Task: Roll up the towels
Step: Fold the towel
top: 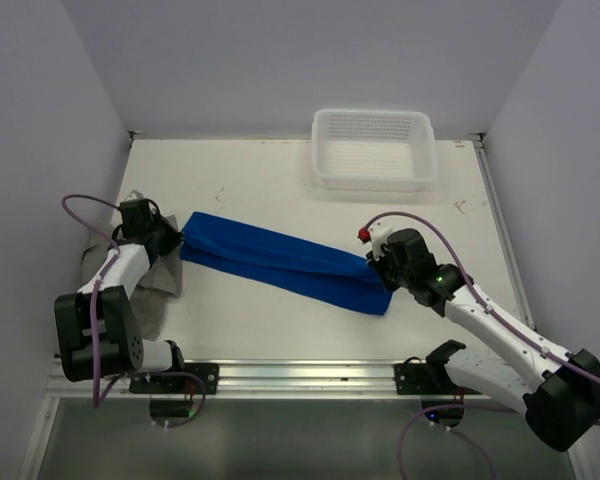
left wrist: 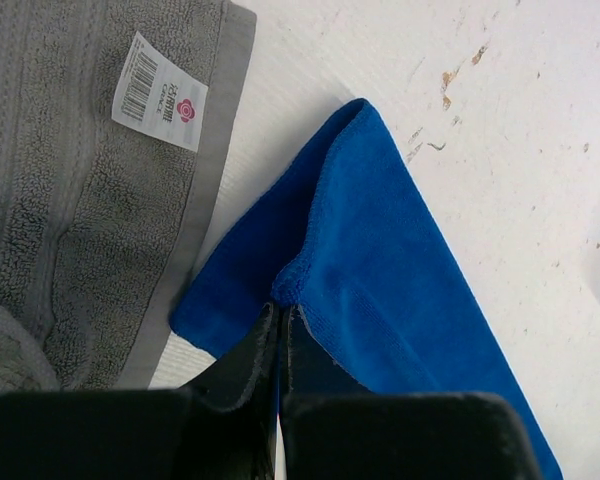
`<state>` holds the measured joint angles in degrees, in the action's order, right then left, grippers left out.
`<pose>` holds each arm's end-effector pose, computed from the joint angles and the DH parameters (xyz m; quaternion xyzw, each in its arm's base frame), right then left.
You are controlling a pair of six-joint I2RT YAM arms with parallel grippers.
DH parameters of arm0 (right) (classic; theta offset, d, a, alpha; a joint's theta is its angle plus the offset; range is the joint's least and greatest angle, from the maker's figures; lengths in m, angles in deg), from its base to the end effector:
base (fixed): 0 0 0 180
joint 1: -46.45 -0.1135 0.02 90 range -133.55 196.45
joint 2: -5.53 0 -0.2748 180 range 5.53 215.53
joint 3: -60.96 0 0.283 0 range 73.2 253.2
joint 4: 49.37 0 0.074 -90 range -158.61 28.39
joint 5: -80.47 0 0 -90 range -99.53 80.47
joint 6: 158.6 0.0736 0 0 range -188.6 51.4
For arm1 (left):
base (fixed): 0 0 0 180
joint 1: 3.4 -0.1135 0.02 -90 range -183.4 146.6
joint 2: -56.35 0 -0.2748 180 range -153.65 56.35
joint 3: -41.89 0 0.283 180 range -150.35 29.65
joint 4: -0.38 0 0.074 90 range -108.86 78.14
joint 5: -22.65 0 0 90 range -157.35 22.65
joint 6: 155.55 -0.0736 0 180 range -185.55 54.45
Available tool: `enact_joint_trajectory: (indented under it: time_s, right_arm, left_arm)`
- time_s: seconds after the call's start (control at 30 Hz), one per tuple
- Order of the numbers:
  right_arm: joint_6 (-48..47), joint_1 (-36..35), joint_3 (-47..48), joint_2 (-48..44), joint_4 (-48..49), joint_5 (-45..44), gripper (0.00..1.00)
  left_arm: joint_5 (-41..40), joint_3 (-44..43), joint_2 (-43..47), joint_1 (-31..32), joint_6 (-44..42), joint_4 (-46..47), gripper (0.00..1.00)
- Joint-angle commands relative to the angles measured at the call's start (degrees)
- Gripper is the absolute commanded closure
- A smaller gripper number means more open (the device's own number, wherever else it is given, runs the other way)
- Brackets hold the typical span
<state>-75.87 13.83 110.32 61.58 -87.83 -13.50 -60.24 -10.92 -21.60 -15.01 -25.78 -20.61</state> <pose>0.2146 0.1313 0.2040 -0.3027 0.8729 0.0524 0.3790 0.3160 0.0556 0.1560 -0.3805 0.8443 -0.1465 0.3476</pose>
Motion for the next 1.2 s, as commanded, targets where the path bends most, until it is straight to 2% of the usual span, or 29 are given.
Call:
enact_joint_trajectory:
  time_s: [0.0, 0.47, 0.93, 0.97, 1.07, 1.1, 1.17]
  right_arm:
    - [0.8, -0.2, 0.1, -1.6, -0.4, -0.3, 0.85]
    - [0.8, -0.2, -0.5, -4.0, -0.4, -0.2, 0.89]
    - [0.6, -0.3, -1.0, -4.8, -0.2, 3.1, 0.65]
    - [0.8, -0.2, -1.0, -5.3, -0.3, 3.2, 0.58]
    - [1.4, -0.3, -0.9, -6.0, -0.3, 2.7, 0.5]
    - [1.6, -0.2, -0.9, -6.0, -0.3, 2.6, 0.5]
    - [2.1, -0.3, -0.7, -5.8, -0.3, 1.3, 0.49]
  left_arm:
    - [-0.2, -0.6, 2.2, -0.6, -1.2, 0.1, 1.0]
    - [1.9, -1.1, 3.2, -2.8, -0.8, -1.0, 1.0]
    - [3.4, 0.3, 3.2, -3.2, -2.5, 0.1, 1.0]
    - [3.7, 0.4, 3.1, -3.3, -2.5, 0.1, 1.0]
    - [4.0, 0.8, 2.9, -3.2, -3.0, 0.1, 0.89]
    - [4.0, 1.0, 2.9, -3.2, -3.0, 0.1, 0.83]
    - [3.3, 1.2, 3.1, -3.2, -3.0, -0.1, 0.77]
